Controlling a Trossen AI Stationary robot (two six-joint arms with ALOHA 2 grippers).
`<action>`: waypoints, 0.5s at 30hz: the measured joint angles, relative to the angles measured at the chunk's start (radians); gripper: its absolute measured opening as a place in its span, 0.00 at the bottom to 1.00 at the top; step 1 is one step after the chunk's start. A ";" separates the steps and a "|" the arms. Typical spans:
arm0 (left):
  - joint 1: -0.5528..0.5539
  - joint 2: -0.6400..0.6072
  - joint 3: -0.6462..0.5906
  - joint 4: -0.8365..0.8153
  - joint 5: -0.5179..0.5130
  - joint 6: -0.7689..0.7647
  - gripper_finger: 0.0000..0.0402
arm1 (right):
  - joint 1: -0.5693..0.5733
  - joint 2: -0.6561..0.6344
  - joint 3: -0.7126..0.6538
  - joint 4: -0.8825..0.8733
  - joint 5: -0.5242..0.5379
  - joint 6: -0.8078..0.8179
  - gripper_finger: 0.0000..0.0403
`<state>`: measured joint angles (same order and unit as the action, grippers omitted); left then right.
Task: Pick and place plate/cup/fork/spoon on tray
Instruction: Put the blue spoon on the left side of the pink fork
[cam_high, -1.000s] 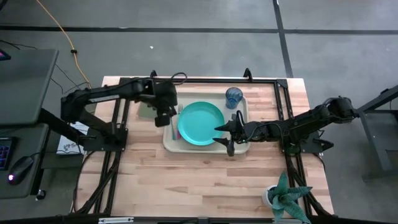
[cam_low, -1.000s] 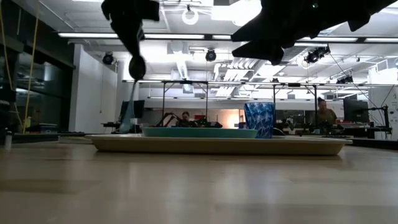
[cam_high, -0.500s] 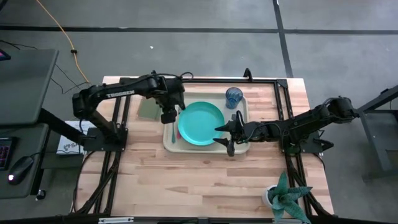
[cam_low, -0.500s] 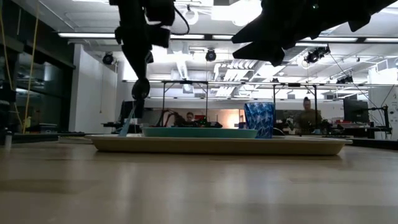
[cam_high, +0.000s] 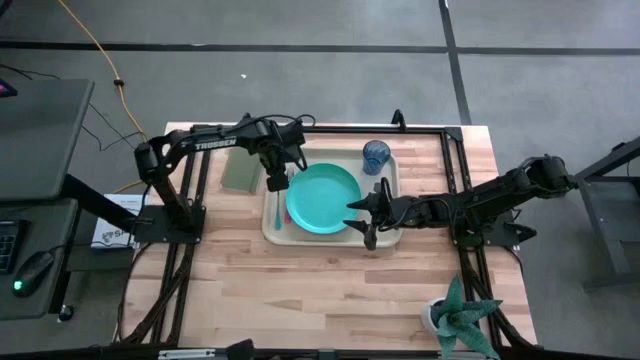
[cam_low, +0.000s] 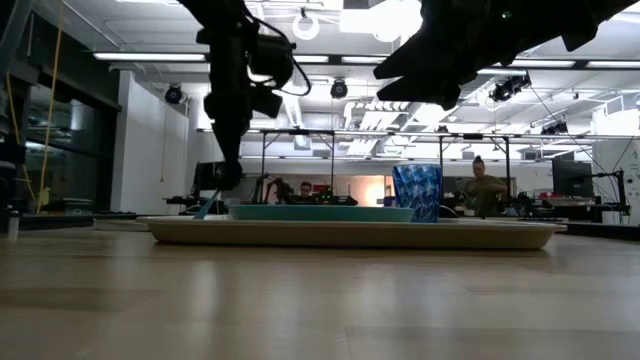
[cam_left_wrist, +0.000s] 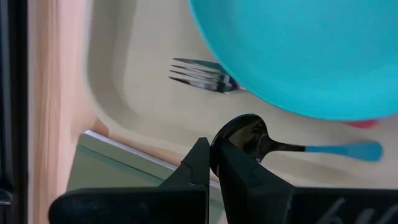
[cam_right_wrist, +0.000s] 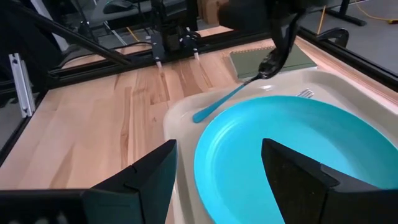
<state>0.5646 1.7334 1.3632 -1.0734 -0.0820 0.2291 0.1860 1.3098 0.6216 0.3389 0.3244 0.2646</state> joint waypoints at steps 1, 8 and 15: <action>0.003 0.009 0.000 0.010 -0.005 0.000 0.00 | 0.000 0.000 0.000 0.000 0.000 0.000 0.56; 0.039 0.091 0.000 0.081 -0.012 0.001 0.00 | 0.000 0.000 0.000 -0.004 0.001 -0.003 0.56; 0.076 0.180 0.000 0.120 -0.068 -0.007 0.00 | 0.000 0.000 0.000 -0.006 0.001 -0.003 0.56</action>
<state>0.6404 1.9136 1.3632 -0.9533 -0.1496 0.2222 0.1860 1.3098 0.6216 0.3326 0.3256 0.2619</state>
